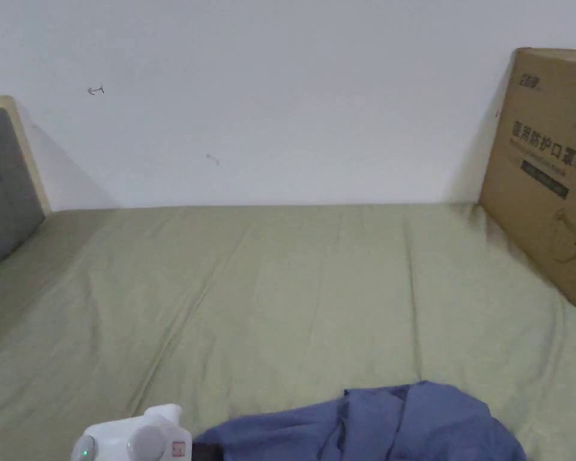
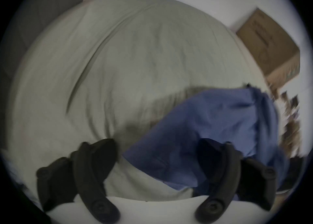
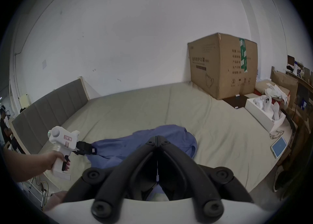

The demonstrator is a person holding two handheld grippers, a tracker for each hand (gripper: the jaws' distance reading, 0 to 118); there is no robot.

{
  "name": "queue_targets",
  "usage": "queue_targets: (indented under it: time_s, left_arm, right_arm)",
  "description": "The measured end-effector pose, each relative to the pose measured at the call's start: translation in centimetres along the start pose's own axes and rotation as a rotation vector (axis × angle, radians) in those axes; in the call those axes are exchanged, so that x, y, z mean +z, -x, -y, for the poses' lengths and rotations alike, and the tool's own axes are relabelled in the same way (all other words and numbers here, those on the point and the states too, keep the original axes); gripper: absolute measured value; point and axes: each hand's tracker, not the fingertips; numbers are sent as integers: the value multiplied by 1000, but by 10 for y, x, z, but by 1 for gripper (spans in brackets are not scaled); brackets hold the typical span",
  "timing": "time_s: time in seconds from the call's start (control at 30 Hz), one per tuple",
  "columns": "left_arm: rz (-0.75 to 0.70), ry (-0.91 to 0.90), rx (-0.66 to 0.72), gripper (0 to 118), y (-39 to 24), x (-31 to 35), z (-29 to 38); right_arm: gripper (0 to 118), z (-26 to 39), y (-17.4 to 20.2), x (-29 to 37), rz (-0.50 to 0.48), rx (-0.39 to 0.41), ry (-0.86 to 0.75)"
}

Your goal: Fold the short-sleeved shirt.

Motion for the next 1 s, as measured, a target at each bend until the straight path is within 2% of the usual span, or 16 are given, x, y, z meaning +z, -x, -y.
queue_targets:
  time_s: [0.03,0.07,0.1,0.13,0.3,0.33,0.37,0.4,0.43,0.47,0.53,0.67,0.77,0.9,0.97,1.0]
  left_arm:
    - [-99,-77,-119,92,-11,7,7]
    - [-94,-143,-209,70,-20,16,15]
    - [-16,-189,-259,21,-29,23,22]
    - [-4,-203,-302,0,-39,30,28]
    - [60,-243,-335,0,-53,60,43]
    - [64,-248,-323,0,-51,64,43]
    - [82,-245,-288,0,-47,69,42]
    - [105,-247,-243,0,-42,72,40]
    - [122,-256,-201,0,-35,76,39]
    - [134,-261,-167,0,-29,79,38]
    - [139,-270,-105,0,-20,87,37]
    - [144,-269,-73,0,-5,89,34]
    - [121,-252,-94,0,0,85,34]
    - [125,-216,-69,0,6,75,37]
    - [127,-202,-33,0,9,71,38]
    - [133,-202,-12,0,11,72,40]
  right_arm:
    - [0,1,-3,-4,3,4,4]
    - [0,2,-6,-9,10,11,8]
    - [0,2,-10,-15,18,15,14]
    - [0,-2,-15,-23,19,15,23]
    - [0,-57,-48,-118,-34,-47,254]
    - [8,-68,-52,-143,-45,-59,346]
    - [35,-79,-58,-171,-90,-103,433]
    - [83,-87,-61,-201,-120,-129,532]
    - [104,-91,-64,-227,-123,-167,583]
    - [109,-92,-67,-251,-124,-200,639]
    - [109,-89,-77,-304,-61,-255,778]
    - [109,-55,-91,-372,154,-219,930]
    - [109,-27,-86,-398,132,-233,1028]
    - [106,-26,-60,-383,137,-44,981]
    - [78,-34,-55,-369,67,13,930]
    - [30,-40,-53,-360,30,7,901]
